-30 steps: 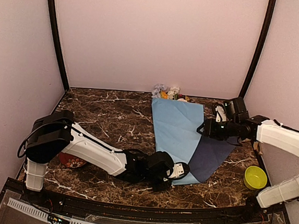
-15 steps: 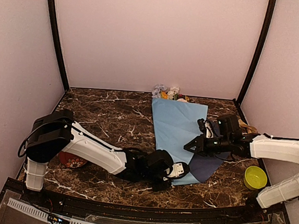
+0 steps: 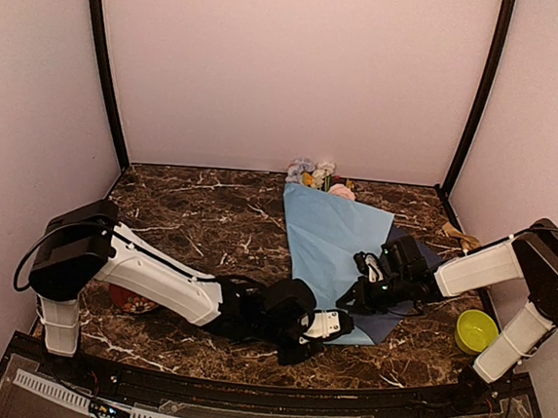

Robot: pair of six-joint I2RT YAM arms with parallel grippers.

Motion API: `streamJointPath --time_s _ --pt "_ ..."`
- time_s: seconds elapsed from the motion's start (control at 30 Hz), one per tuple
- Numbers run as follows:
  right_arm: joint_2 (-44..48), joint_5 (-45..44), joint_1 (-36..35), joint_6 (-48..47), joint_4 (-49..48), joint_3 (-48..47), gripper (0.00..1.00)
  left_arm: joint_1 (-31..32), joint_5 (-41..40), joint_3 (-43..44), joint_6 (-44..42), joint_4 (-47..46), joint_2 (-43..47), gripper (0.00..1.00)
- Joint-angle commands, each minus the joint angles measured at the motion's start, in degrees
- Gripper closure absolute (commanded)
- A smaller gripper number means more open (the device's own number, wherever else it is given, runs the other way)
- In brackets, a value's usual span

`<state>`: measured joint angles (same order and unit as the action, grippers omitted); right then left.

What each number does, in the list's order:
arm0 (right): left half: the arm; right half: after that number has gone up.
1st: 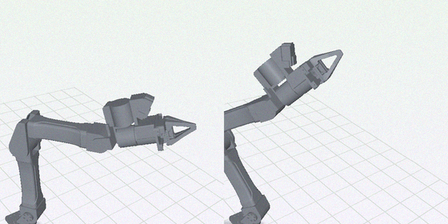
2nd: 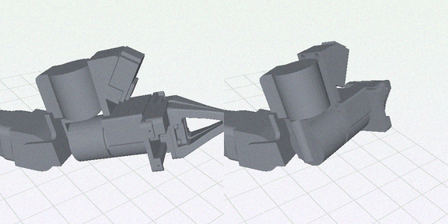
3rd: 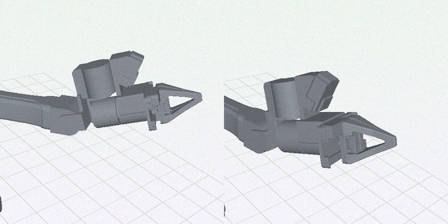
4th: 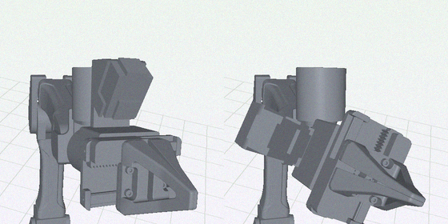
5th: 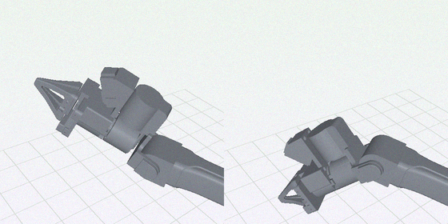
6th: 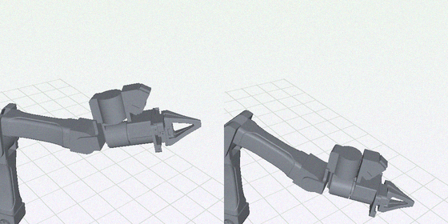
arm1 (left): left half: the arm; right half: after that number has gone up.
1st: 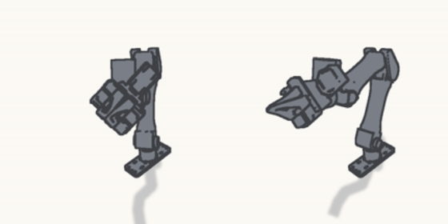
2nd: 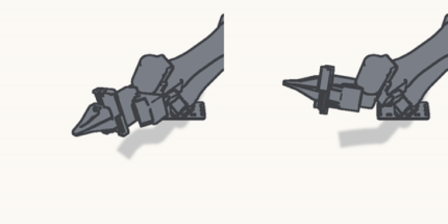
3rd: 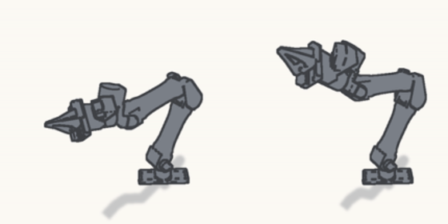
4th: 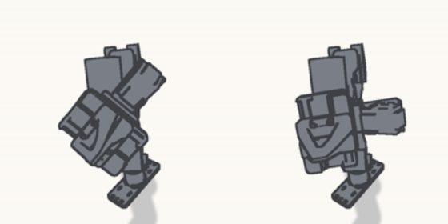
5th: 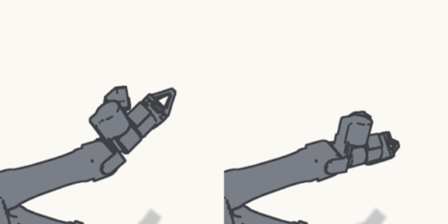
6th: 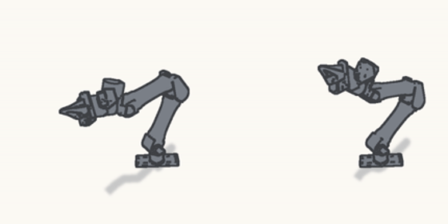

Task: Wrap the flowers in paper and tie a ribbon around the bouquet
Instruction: Press the fold line on the 2/3-folded wrapping paper.

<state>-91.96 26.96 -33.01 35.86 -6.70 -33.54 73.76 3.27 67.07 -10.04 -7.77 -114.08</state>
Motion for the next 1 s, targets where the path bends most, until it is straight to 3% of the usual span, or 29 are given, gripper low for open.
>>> streamJointPath --time_s 0.0,0.13,0.23,0.4,0.7,0.97 --pt "-1.5 -2.9 -0.3 -1.2 1.0 0.2 0.92 0.5 7.6 -3.3 -1.4 -2.6 10.6 0.92" --pt "-1.5 -3.1 -0.3 -1.2 1.9 -0.2 0.92 -3.7 1.9 -5.3 0.9 -5.3 12.4 0.93" --pt "-1.5 -2.6 -0.3 -1.0 2.0 -0.2 0.93 -5.0 -5.9 -2.2 -0.2 -0.4 7.5 0.97" --pt "-1.5 -2.8 -0.5 -0.6 2.2 -0.1 0.93 -5.0 -11.5 -1.6 -3.6 0.7 1.7 1.00" --pt "-1.6 -2.7 -0.8 -1.2 4.2 -1.5 0.94 -1.2 -6.8 -5.9 -6.7 1.5 -0.7 1.00" --pt "8.6 -0.2 -2.1 -5.6 12.4 -9.7 0.94 -1.2 -6.4 -7.3 -5.0 2.0 -0.9 1.00"
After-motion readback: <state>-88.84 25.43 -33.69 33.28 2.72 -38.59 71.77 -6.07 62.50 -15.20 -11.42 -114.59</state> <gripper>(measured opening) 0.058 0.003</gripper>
